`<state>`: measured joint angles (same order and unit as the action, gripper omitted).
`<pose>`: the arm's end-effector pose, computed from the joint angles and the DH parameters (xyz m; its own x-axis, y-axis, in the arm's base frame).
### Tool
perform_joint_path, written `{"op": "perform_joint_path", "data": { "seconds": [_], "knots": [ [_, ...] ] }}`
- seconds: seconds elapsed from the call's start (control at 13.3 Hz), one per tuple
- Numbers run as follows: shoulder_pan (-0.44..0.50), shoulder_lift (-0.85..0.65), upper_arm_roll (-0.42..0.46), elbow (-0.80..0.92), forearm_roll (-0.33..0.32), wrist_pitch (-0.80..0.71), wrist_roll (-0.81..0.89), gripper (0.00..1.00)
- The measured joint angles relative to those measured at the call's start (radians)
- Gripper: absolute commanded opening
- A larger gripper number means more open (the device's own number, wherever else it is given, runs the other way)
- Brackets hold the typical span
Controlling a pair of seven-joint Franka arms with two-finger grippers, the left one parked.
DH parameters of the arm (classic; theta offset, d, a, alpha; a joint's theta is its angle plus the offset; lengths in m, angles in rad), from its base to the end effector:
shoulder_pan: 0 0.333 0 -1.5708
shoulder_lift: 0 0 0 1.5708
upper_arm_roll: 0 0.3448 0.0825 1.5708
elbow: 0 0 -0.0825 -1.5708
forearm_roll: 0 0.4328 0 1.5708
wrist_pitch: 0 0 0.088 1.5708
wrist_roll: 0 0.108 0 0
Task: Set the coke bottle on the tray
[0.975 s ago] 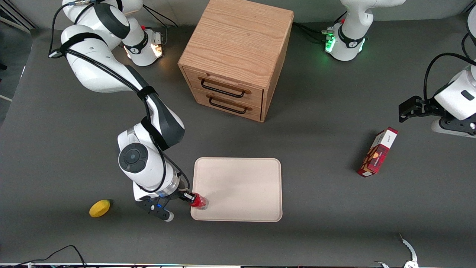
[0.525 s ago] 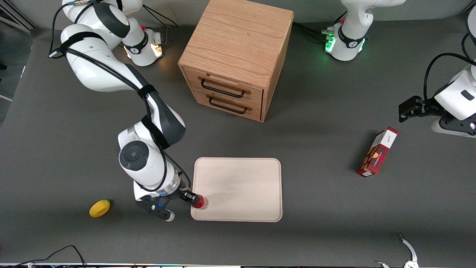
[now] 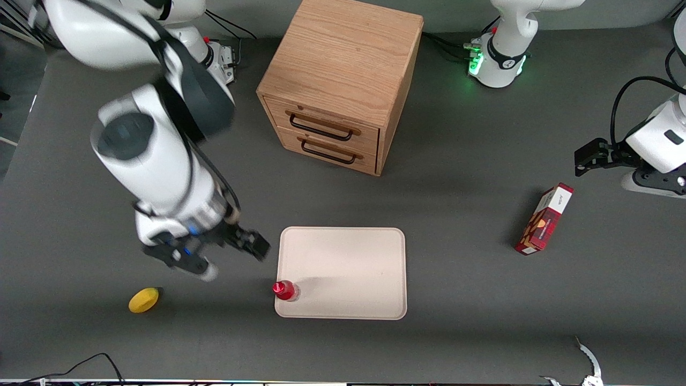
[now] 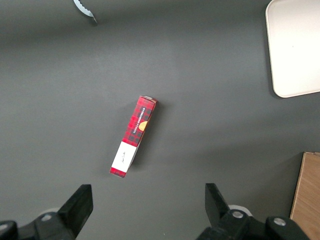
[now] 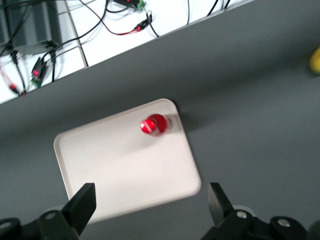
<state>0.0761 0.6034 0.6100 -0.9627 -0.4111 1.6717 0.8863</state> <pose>0.7133 0.3225 0.6054 0.9316 -0.3160 0.1797 -0.3030 -0.9481 -0.0964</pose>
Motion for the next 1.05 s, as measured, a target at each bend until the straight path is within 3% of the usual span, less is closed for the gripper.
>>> {"op": "perform_joint_path", "data": {
  "seconds": [0.07, 0.22, 0.45, 0.67, 1.05],
  "knots": [
    [-0.026, -0.107, 0.006, -0.056, 0.032, -0.062, -0.065, 1.0],
    [-0.074, -0.327, -0.061, -0.172, 0.187, -0.179, -0.224, 1.0],
    [-0.111, -0.623, -0.339, -0.397, 0.379, -0.236, -0.554, 1.0],
    [-0.128, -0.774, -0.513, -0.677, 0.422, -0.142, -0.749, 1.0],
    [-0.121, -0.777, -0.517, -0.953, 0.423, 0.094, -0.758, 1.0]
  ]
}}
